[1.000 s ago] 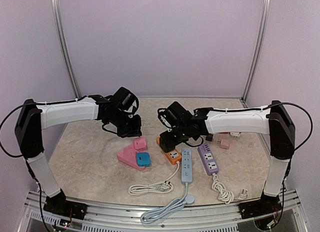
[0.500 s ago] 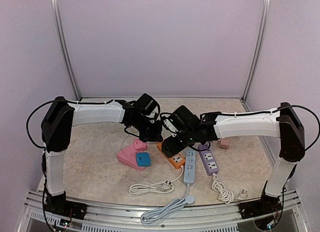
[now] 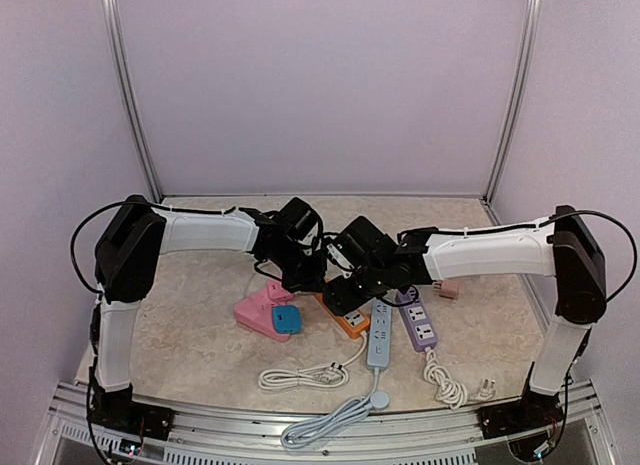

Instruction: Pull the plug off the socket

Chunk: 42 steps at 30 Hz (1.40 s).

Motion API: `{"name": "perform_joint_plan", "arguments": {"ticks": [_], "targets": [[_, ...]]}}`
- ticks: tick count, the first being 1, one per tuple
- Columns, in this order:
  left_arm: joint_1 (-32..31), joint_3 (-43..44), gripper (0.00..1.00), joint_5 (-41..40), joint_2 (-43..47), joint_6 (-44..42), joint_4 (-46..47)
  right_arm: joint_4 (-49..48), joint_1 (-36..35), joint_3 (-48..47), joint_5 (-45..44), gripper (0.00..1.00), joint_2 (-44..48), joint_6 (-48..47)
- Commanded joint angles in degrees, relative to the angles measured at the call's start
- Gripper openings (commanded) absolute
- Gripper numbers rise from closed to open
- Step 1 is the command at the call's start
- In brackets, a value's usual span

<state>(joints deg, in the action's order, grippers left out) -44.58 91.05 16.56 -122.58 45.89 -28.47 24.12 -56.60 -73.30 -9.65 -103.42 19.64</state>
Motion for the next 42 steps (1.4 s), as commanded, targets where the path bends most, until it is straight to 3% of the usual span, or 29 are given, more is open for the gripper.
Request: {"name": "perform_joint_plan", "arguments": {"ticks": [1, 8, 14, 21, 42], "targets": [[-0.2, 0.2, 0.02, 0.7, -2.1, -0.1, 0.1, 1.2, -0.8, -2.4, -2.0, 0.74, -2.6, 0.9], [0.0, 0.2, 0.02, 0.1, -3.3, 0.1, -1.0, -1.5, -0.8, -3.1, -3.7, 0.72, -3.5, 2.4], [0.0, -0.4, 0.02, 0.1, -3.7, 0.0, -1.9, -1.9, -0.8, -3.7, -3.3, 0.51, -3.9, 2.3], [0.0, -1.6, 0.02, 0.0, -4.5, 0.2, -3.3, -1.2, -0.8, -5.0, -4.6, 0.38, -2.5, 2.0], [0.0, -4.4, 0.02, 0.0, -5.5, 0.9, -3.7, 2.8, -0.1, -6.1, -7.4, 0.37, 2.9, 2.1]]}}
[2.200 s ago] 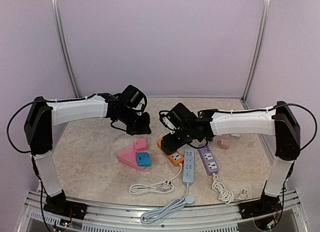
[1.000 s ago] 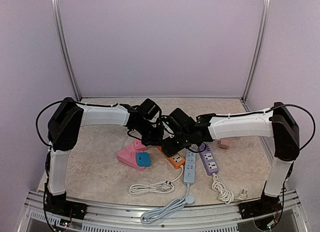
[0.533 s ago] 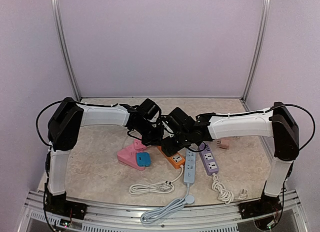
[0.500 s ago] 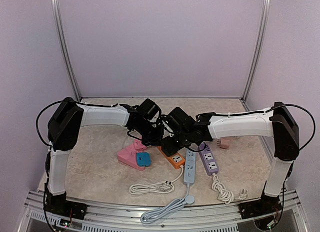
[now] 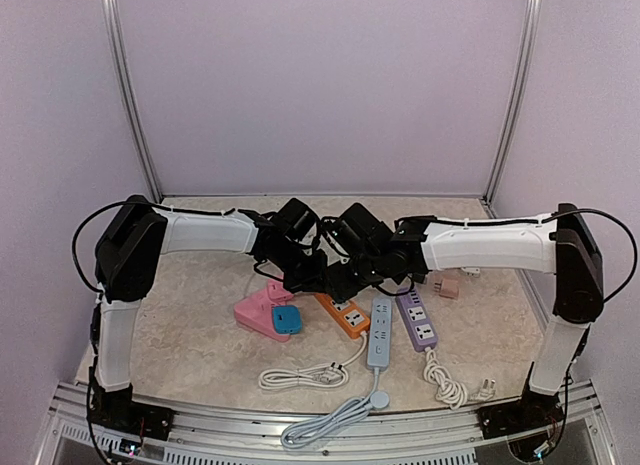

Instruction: Pull the plug off the socket

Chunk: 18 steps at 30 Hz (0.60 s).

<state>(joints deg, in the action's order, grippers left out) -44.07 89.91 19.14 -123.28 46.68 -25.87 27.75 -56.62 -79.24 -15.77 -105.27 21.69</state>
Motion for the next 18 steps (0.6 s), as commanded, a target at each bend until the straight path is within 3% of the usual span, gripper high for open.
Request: {"name": "perform_joint_plan", "arguments": {"ticks": [1, 10, 18], "targets": [[-0.5, -3.1, 0.02, -2.6, -4.8, 0.0, -6.4, -0.8, 0.1, 0.2, -1.0, 0.37, 5.3, 0.2], [-1.1, 1.5, 0.02, -3.2, -4.0, -1.9, -8.9, -1.2, 3.1, 4.0, -0.4, 0.38, 8.9, 2.0], [-2.4, 10.9, 0.02, -4.4, -3.4, -5.1, -13.1, -6.8, 11.8, 7.2, 5.9, 0.38, 10.0, 3.8]]}}
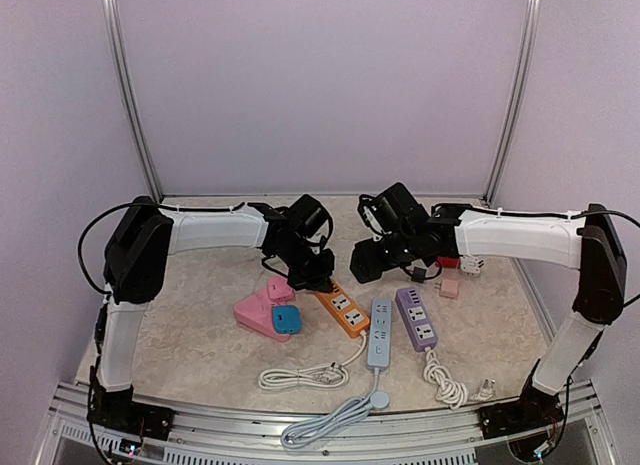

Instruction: Pull the plug off the socket

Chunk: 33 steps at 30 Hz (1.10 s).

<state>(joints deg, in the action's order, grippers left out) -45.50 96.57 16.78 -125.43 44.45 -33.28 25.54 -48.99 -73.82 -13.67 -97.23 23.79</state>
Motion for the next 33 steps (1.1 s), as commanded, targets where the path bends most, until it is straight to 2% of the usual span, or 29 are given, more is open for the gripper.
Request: {"name": "perform_joint_plan", "arguments": {"ticks": [1, 7, 11, 27, 33], "targets": [[-1.1, 5.5, 0.02, -2.2, -1.2, -3.3, -6.4, -5.5, 5.3, 2.1, 4.9, 0.38, 2.0, 1.9], [-2.1, 12.4, 0.02, -3.4, -0.2, -5.4, -9.7, -11.8, 10.7, 3.1, 13.0, 0.38, 0.1, 3.6], [-2.4, 12.5, 0.03, -4.2, 1.9, -5.4, -10.6, -15.0, 13.1, 3.7, 17.5, 0.38, -2.3, 5.3], [0.0, -3.2, 0.03, -7.9, 15.1, -3.3, -9.5, -22.1, 16.7, 3.5, 26.3, 0.39, -12.4, 8.9], [1.0, -7.5, 0.03, -8.2, 17.7, -2.5, -9.4, -22.3, 17.7, 4.1, 27.4, 0.51, -14.0, 9.2]]}}
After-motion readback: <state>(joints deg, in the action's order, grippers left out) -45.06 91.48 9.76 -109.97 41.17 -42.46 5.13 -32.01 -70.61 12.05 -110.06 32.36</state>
